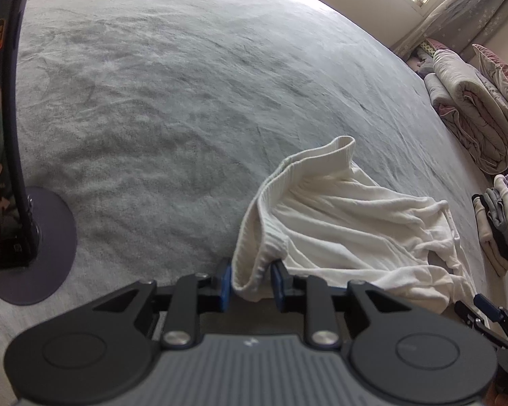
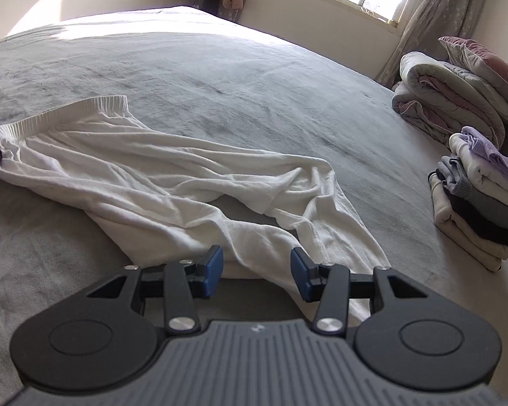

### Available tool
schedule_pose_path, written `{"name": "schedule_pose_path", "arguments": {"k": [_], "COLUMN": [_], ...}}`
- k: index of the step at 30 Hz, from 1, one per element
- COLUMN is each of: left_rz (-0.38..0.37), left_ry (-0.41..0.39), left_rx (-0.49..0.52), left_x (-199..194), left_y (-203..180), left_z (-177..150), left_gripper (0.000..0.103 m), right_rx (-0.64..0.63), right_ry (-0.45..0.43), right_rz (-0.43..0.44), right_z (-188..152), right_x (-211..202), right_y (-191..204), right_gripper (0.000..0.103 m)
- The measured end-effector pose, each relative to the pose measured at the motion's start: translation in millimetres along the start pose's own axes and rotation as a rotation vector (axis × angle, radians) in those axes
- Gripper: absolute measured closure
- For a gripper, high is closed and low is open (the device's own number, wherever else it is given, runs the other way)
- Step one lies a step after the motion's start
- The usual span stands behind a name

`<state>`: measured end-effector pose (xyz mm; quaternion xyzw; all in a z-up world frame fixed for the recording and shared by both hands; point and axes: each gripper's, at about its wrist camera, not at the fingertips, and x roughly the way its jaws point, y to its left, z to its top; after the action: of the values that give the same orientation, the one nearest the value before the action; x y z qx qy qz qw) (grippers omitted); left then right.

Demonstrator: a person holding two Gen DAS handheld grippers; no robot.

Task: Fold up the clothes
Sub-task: 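Stretch the garment flat with the right gripper while the left gripper holds the waistband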

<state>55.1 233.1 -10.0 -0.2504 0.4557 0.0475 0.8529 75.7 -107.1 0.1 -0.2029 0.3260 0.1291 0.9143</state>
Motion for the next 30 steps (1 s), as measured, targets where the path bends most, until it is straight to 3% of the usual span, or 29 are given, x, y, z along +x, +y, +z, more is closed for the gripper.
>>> {"name": "schedule_pose_path", "arguments": {"k": [4,13,14,17,18,23,30], "left_rz": [0.006,0.014,0.015,0.02,0.02,0.007,-0.05], "left_ry": [-0.003,-0.005,-0.005,-0.007,-0.007,0.001,0.015], "left_rx": [0.002,0.01,0.012,0.02,0.022,0.038,0.054], "left_x": [1,3,3,2,2,0,-9], "left_y": [-1,0,-1,0,1,4,6], "left_z": [1,2,2,2,2,3,5], "left_gripper": [0.079,0.08,0.081,0.084,0.086,0.094,0.096], "right_rx": [-0.006,-0.068,-0.076,-0.08,-0.078,-0.073,-0.092], "right_ry": [0.001,-0.021,-0.021,-0.026,-0.03,-0.064,-0.111], "right_rz": [-0.009,-0.013,-0.016,-0.013,-0.015,-0.017,0.005], "right_z": [-4,-1,-1,-2,-2,-5,-18], "right_x": [8,26,28,28,27,5,-48], "right_y": [1,13,14,15,15,7,1], "right_gripper": [0.055,0.075,0.078,0.099,0.101,0.103,0.103]}}
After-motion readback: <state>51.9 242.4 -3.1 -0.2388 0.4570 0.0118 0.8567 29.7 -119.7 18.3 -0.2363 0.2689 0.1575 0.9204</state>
